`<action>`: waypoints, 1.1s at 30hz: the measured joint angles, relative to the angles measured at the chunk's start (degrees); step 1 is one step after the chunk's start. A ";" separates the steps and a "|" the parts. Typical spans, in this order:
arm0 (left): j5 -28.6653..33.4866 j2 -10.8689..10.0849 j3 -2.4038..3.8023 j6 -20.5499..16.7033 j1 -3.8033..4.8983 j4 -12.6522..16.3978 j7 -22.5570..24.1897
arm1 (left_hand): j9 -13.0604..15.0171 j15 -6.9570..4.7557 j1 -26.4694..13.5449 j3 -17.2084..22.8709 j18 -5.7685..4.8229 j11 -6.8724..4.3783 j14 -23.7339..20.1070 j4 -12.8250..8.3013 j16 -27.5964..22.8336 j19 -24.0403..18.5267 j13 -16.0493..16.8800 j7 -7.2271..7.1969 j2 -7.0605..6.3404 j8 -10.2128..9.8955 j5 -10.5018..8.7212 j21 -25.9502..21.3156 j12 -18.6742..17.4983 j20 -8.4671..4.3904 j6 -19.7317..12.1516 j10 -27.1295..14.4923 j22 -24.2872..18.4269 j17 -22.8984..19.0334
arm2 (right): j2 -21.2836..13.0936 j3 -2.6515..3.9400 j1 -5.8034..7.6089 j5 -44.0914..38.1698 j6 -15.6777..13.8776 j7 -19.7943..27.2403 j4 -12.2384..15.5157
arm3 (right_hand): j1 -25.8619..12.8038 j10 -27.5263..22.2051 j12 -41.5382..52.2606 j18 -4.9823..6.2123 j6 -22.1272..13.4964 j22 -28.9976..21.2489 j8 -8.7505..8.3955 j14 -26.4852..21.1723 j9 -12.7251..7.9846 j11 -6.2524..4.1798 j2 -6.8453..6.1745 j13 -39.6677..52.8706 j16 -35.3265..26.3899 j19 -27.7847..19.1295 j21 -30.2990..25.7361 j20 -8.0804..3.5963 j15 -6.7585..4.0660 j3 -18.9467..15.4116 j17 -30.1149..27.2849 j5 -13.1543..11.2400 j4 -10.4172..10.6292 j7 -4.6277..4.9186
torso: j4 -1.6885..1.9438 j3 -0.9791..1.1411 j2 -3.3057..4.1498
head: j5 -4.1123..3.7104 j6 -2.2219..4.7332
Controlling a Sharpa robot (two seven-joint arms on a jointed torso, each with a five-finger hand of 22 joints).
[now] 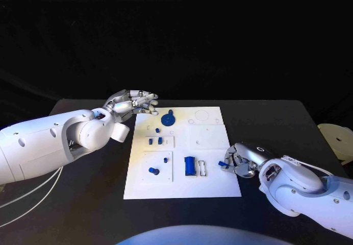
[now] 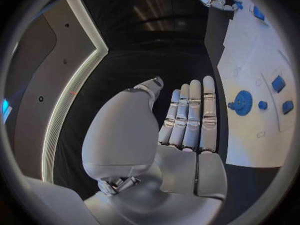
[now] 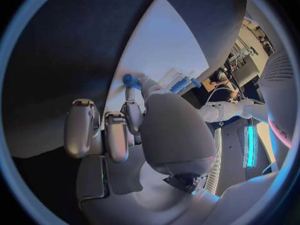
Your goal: Assemble the parts on the task board
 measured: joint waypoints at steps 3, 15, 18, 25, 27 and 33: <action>0.00 0.03 0.00 -0.01 0.00 0.23 0.07 | 0.04 0.00 -0.01 0.00 0.00 0.00 0.00 0.00 0.00 0.21 0.04 0.00 -0.01 0.07 0.00 0.00 0.00 0.21 0.00 0.00 -0.01 -0.03 | 0.05 -0.05 -0.08 -0.44 -0.21 -0.26 0.12 | 0.10 0.10 0.13 0.00 0.00 0.00 0.08 0.14 -0.40 -0.10 -0.10 -0.05 0.00 -0.09 0.01 -0.09 -0.30 1.48 0.05 0.18 1.07 0.00 | -0.02 -0.01 -0.02 | 0.02 -0.02; 0.00 0.14 0.00 -0.02 0.00 0.25 0.19 | 0.04 0.00 0.29 0.00 0.00 0.00 0.00 0.00 0.00 0.21 0.03 0.00 0.29 0.07 0.00 0.00 0.00 0.21 0.00 0.00 -0.06 -0.03 | -0.33 -0.72 -0.55 1.68 -3.99 -0.53 2.48 | -2.81 0.93 0.41 0.00 -0.01 0.04 0.91 0.14 0.41 -0.93 -0.91 0.00 0.00 0.13 0.78 -0.31 -0.32 7.47 0.04 3.53 2.93 -0.01 | 0.01 -0.01 -0.07 | 0.04 0.09; 0.00 0.17 0.00 -0.02 0.00 0.25 0.20 | 0.03 0.00 0.29 0.00 0.00 0.00 0.00 0.00 0.00 0.21 0.03 0.00 0.29 0.07 0.00 0.00 0.00 0.21 0.00 0.00 -0.06 -0.03 | -0.19 -0.67 -0.30 3.57 -5.74 0.04 3.27 | -3.00 1.02 0.42 0.00 -0.01 0.04 1.11 0.14 0.41 -1.02 -0.98 0.02 0.00 0.13 0.93 -0.31 -0.32 7.94 0.04 3.77 2.81 -0.01 | 0.01 -0.03 -0.05 | 0.03 0.14; 0.00 0.18 0.00 -0.02 0.00 0.32 0.24 | 0.03 0.00 0.29 0.00 0.00 0.00 0.00 0.00 0.00 0.21 0.03 0.00 0.29 0.07 0.00 0.00 0.00 0.21 0.00 0.00 -0.06 -0.08 | 1.10 -0.63 -0.05 8.27 -9.07 1.53 4.09 | -4.28 1.07 0.42 0.00 -0.02 0.03 1.54 0.14 0.41 -0.97 -1.42 0.01 0.00 0.13 0.93 -0.30 -0.31 9.20 0.04 4.26 2.79 -0.01 | 0.00 -0.02 -0.02 | 0.04 0.13; -0.01 0.18 0.00 -0.02 0.00 0.36 0.25 | 0.03 0.00 0.29 0.00 0.00 0.00 0.00 0.00 0.00 0.21 0.03 0.00 0.29 0.07 0.00 0.00 0.00 0.21 0.00 0.00 -0.06 -0.08 | 1.59 -0.64 -0.03 9.63 -9.60 1.89 4.04 | -4.44 1.23 0.41 0.01 -0.02 0.03 1.54 0.14 0.41 -0.81 -1.37 0.01 0.00 0.13 0.93 -0.30 -0.31 9.22 0.04 4.26 2.78 -0.01 | 0.01 -0.03 -0.02 | 0.04 0.08; -0.01 0.21 0.00 -0.01 -0.01 0.41 0.26 | 0.03 0.00 0.29 0.00 0.00 0.00 0.00 0.00 0.00 0.20 0.03 0.00 0.29 0.07 0.00 -0.23 0.00 0.21 0.00 0.00 -0.05 -0.08 | 3.05 -0.65 -0.01 12.56 -9.96 2.38 3.14 | -6.77 1.23 0.88 0.00 -0.06 0.03 1.57 0.14 0.42 -0.81 -1.62 0.01 0.00 0.13 0.93 -0.30 -0.31 11.76 0.03 4.27 1.70 0.03 | -0.01 -0.05 -0.02 | -0.04 0.03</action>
